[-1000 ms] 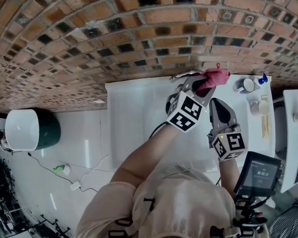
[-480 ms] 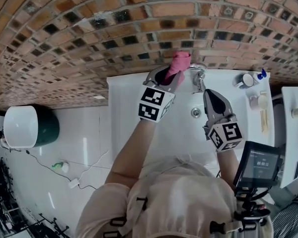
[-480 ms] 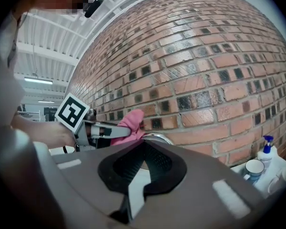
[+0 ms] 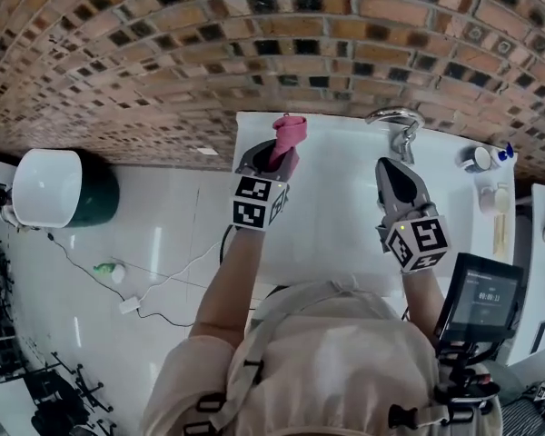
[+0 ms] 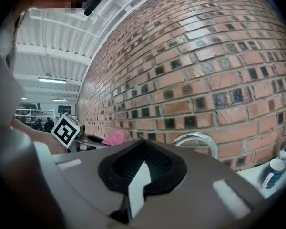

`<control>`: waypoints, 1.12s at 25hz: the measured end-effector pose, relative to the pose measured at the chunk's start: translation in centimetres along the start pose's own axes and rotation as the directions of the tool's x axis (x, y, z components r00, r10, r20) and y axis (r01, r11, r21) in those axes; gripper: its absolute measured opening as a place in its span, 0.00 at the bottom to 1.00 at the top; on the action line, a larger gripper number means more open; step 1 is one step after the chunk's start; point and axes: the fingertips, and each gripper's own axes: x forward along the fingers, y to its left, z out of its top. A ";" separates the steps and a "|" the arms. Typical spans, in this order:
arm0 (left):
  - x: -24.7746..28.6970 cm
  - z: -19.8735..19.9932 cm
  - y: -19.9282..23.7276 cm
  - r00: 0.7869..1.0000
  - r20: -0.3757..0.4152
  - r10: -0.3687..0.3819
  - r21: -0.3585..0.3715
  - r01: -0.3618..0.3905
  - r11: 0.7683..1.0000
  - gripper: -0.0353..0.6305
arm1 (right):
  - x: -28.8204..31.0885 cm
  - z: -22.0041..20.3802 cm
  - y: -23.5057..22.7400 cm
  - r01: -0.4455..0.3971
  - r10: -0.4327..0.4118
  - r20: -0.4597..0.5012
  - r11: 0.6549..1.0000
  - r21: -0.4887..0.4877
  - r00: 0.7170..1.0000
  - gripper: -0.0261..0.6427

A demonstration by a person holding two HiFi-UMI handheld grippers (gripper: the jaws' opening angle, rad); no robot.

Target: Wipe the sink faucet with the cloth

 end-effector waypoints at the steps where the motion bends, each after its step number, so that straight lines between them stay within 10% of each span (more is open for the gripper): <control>1: -1.0 -1.2 0.8 1.000 -0.012 0.014 -0.014 -0.014 1.000 0.18 | 0.3 -0.1 0.9 -0.014 0.014 -0.005 1.000 -0.002 1.000 0.02; 24: -4.8 -24.5 2.0 0.918 -0.394 -0.033 -0.171 -0.038 0.985 0.21 | 0.7 -3.4 11.2 -0.089 0.087 -0.075 0.996 -0.029 0.993 0.02; 28: -4.8 -24.9 1.3 0.909 -0.411 -0.067 -0.171 -0.005 0.985 0.46 | 0.9 -3.2 10.5 -0.075 0.073 -0.074 0.997 -0.025 0.995 0.02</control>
